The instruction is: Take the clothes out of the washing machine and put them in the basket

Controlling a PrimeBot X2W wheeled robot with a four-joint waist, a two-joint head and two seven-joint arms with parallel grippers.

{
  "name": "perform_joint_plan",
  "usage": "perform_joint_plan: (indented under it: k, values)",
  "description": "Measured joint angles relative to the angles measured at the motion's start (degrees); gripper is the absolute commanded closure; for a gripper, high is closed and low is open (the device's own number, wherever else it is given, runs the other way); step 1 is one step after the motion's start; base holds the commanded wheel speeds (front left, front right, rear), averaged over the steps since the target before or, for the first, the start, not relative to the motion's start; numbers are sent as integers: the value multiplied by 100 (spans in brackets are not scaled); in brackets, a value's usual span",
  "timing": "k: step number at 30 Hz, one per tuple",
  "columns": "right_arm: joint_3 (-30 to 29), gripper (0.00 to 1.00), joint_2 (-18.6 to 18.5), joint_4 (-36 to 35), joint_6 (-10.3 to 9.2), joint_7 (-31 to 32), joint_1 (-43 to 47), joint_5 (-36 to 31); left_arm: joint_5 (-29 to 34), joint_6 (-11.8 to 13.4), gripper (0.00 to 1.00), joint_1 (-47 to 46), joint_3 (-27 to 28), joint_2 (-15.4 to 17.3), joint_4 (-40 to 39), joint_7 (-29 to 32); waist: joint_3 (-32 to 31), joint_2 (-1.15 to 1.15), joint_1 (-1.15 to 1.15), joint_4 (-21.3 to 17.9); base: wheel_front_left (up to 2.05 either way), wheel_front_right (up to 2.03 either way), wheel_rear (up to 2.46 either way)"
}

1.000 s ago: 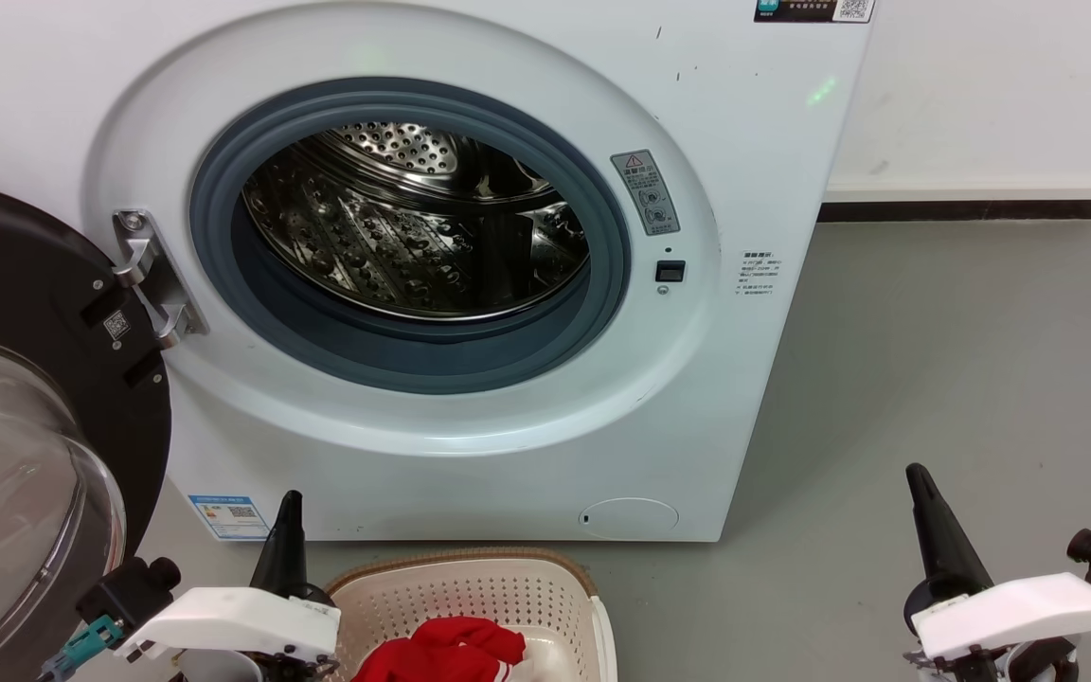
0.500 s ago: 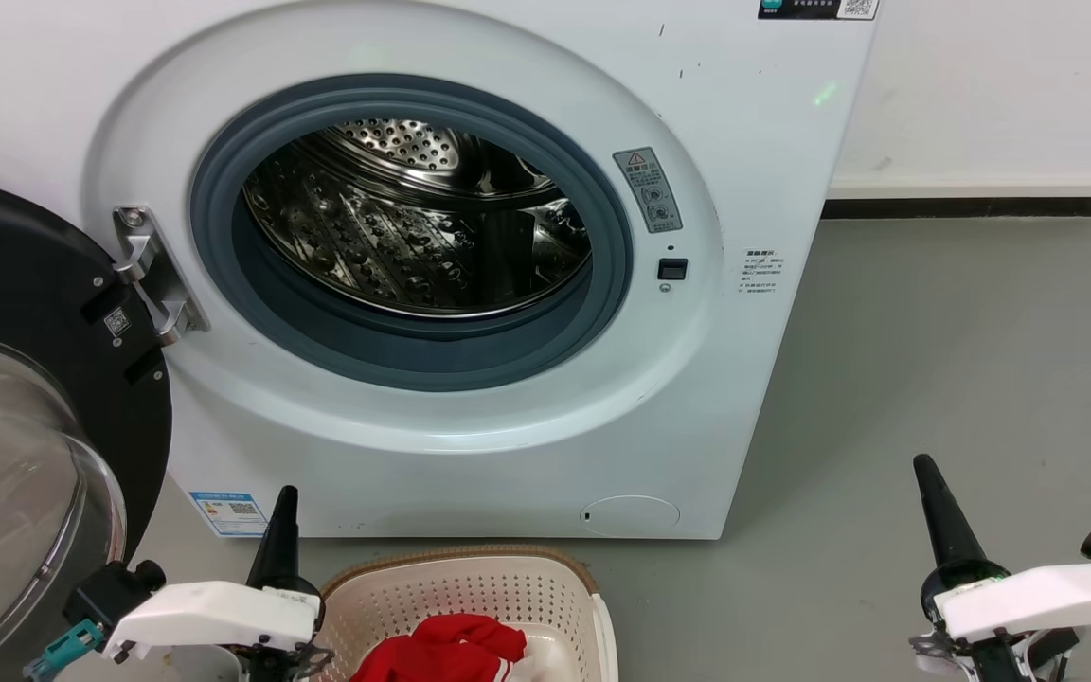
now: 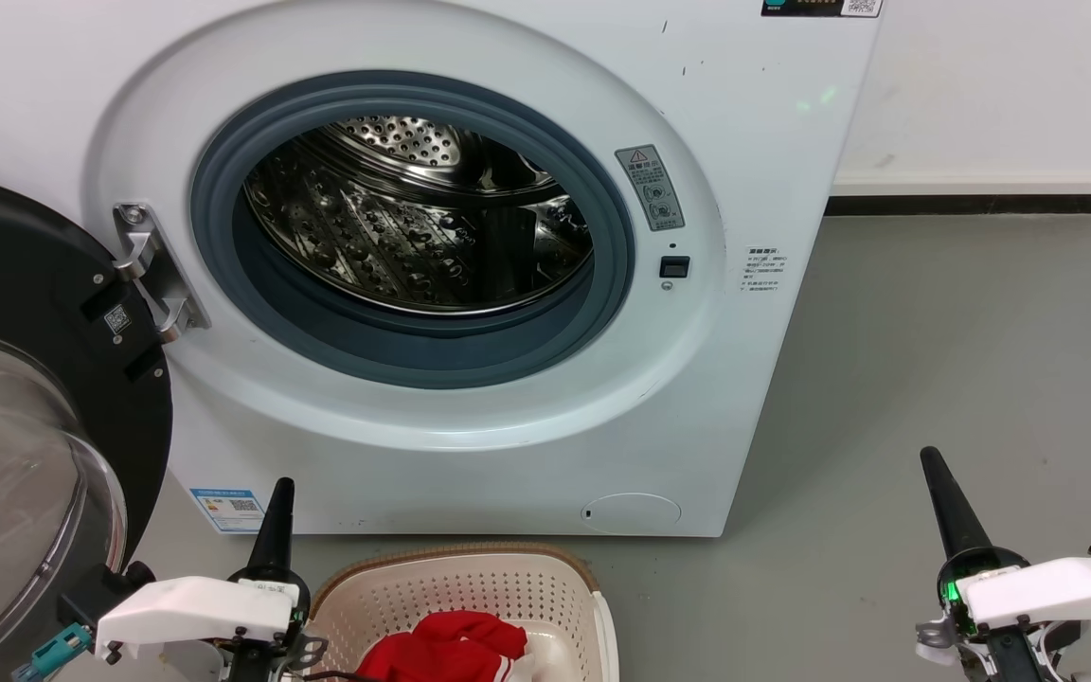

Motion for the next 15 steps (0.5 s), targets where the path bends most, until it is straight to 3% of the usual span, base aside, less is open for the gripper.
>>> perform_joint_plan:
  k: [15]
  values:
    - [-93,100,0,90,0,130,-92,818,-810,-87,100,-85,90,-3,4,196,30,0,0,13,0,0,0]
